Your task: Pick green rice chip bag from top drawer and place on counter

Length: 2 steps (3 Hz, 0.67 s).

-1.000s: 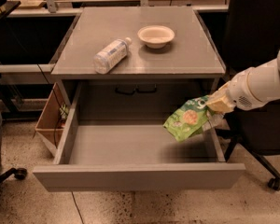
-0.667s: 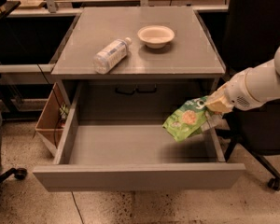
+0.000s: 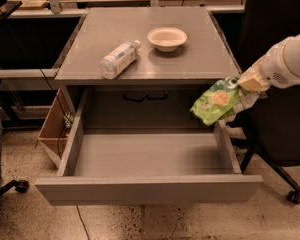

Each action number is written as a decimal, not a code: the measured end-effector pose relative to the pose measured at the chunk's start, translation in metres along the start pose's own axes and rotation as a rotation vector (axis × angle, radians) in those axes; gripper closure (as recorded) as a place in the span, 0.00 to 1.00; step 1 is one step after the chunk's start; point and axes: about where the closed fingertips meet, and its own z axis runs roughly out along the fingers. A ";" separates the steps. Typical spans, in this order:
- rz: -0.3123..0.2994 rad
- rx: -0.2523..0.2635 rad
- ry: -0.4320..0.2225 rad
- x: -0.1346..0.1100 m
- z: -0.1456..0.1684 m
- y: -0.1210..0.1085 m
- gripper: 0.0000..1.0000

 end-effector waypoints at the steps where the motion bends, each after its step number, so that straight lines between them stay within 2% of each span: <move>1: -0.024 0.067 0.005 -0.012 -0.022 -0.029 1.00; 2: -0.071 0.116 -0.032 -0.041 -0.038 -0.055 1.00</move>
Offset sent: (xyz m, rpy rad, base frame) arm 0.0564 -0.0036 0.1217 -0.0782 -0.2210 0.0355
